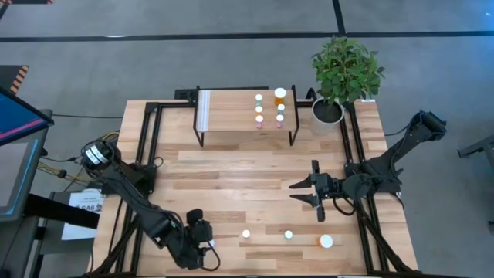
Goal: Pick and place medicine bottles onto shelf by color
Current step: Put the small purple pill bottle on the shelf
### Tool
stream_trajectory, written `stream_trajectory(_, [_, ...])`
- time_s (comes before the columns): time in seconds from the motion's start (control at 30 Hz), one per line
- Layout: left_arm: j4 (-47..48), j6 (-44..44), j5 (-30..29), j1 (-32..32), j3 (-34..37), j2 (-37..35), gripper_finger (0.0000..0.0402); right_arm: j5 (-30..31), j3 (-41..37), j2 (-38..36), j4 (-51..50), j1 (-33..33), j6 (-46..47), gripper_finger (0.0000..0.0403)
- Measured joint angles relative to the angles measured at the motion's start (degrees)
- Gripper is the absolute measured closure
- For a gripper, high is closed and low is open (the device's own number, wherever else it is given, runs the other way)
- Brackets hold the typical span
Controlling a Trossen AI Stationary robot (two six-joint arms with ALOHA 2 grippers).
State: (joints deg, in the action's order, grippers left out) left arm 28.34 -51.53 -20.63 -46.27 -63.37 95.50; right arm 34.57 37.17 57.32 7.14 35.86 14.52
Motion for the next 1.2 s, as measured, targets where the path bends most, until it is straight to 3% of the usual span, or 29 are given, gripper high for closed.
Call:
stream_trajectory(0.17, [-0.5, 0.9, 2.6, 0.7, 0.0, 0.0, 0.0168, 0.0, 0.0, 0.0, 0.2, 0.0, 0.0, 0.0261])
stream_trajectory(0.53, [-0.8, 1.3, 2.3, 0.7, 0.0, 0.3, 0.0097, -0.1, 0.0, 0.0, 0.2, 0.0, 0.1, 0.0264])
stream_trajectory(1.2, [1.2, 1.3, 0.5, 0.3, 0.0, 4.0, 0.0095, -0.1, 0.0, 0.2, 0.2, 0.1, 0.1, 0.0265])
